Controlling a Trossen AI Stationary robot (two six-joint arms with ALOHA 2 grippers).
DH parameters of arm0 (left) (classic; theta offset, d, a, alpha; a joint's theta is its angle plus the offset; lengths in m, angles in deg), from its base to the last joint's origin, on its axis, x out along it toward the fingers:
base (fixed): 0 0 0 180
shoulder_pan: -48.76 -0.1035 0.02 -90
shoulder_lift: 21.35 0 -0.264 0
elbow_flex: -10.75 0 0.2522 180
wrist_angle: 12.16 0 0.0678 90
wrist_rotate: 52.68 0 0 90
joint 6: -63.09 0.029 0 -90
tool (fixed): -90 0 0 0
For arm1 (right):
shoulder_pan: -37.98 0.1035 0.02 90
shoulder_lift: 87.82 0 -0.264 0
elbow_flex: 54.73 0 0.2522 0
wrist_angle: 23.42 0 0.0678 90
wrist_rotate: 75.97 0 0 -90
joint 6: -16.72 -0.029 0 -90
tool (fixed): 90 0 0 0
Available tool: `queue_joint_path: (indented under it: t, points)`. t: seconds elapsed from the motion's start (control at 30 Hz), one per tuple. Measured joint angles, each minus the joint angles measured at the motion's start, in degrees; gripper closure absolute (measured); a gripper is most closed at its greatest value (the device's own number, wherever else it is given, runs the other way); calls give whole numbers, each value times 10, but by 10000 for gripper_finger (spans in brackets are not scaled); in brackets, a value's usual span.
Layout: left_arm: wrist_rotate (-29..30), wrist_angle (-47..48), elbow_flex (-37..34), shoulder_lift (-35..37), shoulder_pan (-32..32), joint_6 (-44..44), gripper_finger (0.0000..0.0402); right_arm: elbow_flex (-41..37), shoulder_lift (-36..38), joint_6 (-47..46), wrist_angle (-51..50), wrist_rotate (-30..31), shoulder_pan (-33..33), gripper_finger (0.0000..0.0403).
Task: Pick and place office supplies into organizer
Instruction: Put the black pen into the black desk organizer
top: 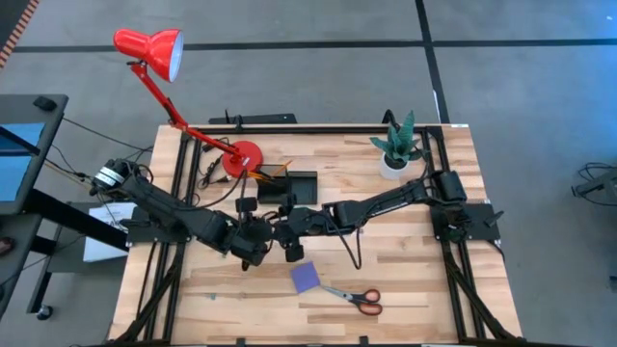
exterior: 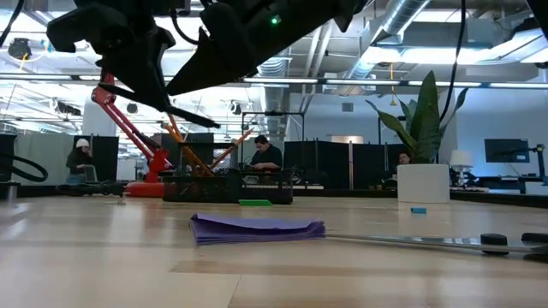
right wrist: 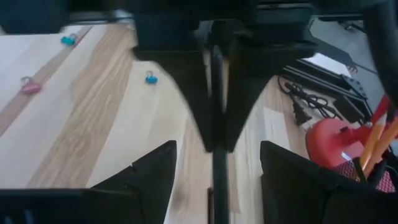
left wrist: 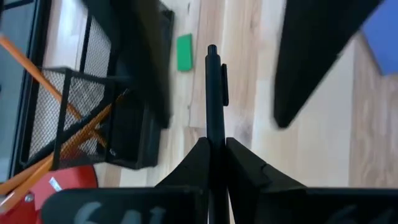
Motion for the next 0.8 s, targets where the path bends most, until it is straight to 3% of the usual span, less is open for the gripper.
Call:
queue_joint_path:
  t: [0.47,0.8]
  points:
    - [45,-9,2,47,39,-7,385,0,4,-26,-62,11,-6,178]
    - [43,-3,2,67,44,-21,385,0,4,-13,-37,13,-6,178]
